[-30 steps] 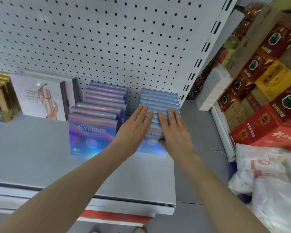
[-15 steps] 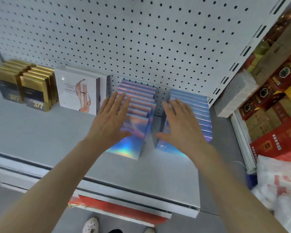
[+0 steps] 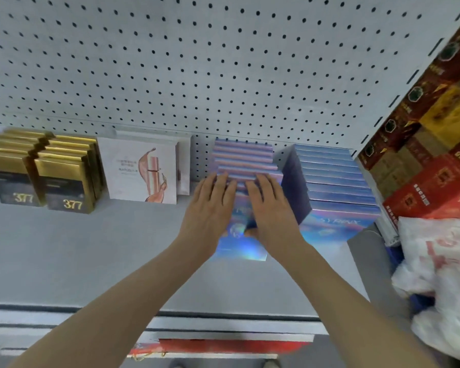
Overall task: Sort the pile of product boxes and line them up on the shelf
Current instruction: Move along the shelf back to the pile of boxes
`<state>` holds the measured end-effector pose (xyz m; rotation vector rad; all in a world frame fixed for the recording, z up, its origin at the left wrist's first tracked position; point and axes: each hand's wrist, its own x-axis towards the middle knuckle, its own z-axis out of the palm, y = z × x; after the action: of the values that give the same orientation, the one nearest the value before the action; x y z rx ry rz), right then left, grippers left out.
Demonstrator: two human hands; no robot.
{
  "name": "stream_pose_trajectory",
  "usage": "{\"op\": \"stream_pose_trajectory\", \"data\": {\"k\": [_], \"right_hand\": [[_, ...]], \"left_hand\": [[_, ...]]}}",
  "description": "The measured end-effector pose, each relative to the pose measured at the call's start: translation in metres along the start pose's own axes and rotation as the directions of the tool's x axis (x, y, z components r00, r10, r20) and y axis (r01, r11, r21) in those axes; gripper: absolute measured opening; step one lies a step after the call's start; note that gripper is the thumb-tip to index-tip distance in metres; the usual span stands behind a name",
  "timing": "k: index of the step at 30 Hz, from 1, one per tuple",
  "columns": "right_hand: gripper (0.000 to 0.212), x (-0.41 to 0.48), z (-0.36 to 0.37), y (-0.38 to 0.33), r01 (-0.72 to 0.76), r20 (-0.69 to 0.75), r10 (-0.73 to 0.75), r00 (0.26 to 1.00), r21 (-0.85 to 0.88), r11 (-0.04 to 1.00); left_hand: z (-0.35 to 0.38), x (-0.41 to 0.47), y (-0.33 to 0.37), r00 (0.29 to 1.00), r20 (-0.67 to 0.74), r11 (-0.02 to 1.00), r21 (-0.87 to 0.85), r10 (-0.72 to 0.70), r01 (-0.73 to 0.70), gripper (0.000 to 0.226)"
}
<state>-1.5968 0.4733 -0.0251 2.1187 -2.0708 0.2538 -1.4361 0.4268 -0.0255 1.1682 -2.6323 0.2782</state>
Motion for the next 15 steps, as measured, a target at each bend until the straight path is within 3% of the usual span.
{"op": "stream_pose_trajectory", "data": {"k": [6, 10, 12, 15], "right_hand": [[0.088, 0.018, 0.002, -0.01, -0.053, -0.205, 0.044, 0.978, -0.039, 0.998], [0.097, 0.025, -0.011, -0.003, -0.08, -0.238, 0.065, 0.969, -0.055, 0.995], [0.124, 0.031, -0.016, 0.007, -0.156, -0.171, 0.162, 0.972, 0.049, 0.987], [0.149, 0.047, -0.018, 0.015, -0.279, 0.117, 0.261, 0.958, 0.178, 0.944]], "left_hand": [[0.003, 0.023, -0.012, 0.992, -0.126, 1.0, 0.013, -0.012, 0.014, 0.075], [0.002, 0.029, -0.02, 0.991, -0.13, 0.998, -0.057, 0.005, -0.013, 0.092], [-0.003, 0.032, -0.023, 0.998, -0.064, 0.994, -0.11, -0.022, 0.014, 0.104], [-0.012, 0.042, -0.023, 0.994, 0.065, 0.971, -0.215, -0.092, 0.104, 0.117]]}}
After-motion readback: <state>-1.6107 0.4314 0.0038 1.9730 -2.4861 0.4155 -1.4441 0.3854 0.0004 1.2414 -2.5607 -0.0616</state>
